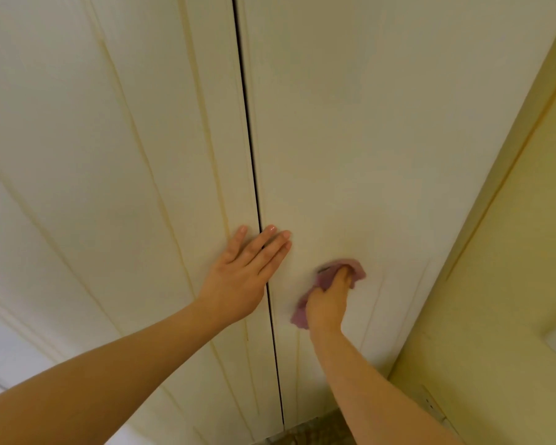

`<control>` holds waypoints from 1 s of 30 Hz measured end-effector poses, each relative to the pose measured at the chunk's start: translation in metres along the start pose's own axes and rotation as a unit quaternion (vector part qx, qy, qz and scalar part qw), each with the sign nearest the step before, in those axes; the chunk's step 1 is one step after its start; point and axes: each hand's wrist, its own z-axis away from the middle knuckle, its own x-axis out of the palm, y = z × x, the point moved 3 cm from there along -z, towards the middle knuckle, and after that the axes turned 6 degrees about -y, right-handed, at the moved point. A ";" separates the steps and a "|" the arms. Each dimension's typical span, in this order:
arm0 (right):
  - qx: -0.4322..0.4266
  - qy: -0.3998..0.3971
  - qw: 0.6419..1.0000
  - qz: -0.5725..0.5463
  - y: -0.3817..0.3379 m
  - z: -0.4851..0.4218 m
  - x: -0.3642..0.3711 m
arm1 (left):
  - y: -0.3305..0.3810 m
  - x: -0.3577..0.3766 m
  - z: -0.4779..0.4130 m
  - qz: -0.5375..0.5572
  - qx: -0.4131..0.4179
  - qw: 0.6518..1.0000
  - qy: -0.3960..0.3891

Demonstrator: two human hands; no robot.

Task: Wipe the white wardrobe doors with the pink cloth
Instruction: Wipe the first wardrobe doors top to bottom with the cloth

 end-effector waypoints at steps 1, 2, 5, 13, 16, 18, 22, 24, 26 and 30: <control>-0.009 0.014 1.000 0.023 -0.003 0.003 -0.001 | 0.003 0.000 0.001 0.004 -0.003 1.000 0.001; -0.040 0.011 0.998 0.043 -0.007 0.015 0.002 | 0.006 0.000 0.002 0.007 -0.008 1.000 0.003; -0.075 -0.057 0.995 0.045 -0.003 0.052 0.028 | 0.015 0.002 0.002 0.016 0.006 1.000 0.002; 0.027 -0.010 0.999 0.019 0.032 0.013 0.010 | 0.030 0.016 0.006 0.010 0.039 0.999 -0.018; -0.009 -0.084 0.996 -0.008 0.032 0.049 0.036 | 0.032 0.016 0.005 0.024 0.035 0.999 -0.014; 0.011 -0.082 0.995 -0.057 0.032 0.039 0.032 | 0.031 0.014 0.003 0.031 0.026 0.999 -0.012; 0.069 0.020 0.997 -0.026 0.026 -0.012 -0.014 | 0.031 0.016 0.007 0.017 0.036 0.999 -0.015; 0.017 0.026 0.999 0.043 0.017 -0.002 -0.007 | 0.034 0.016 0.006 0.023 0.037 0.999 -0.022; -0.014 -0.012 0.999 0.032 0.020 0.016 0.013 | 0.038 0.016 0.003 0.027 0.039 0.999 -0.021; 0.060 -0.004 0.997 -0.054 0.027 -0.018 -0.009 | 0.049 0.014 -0.008 0.047 0.062 0.997 0.001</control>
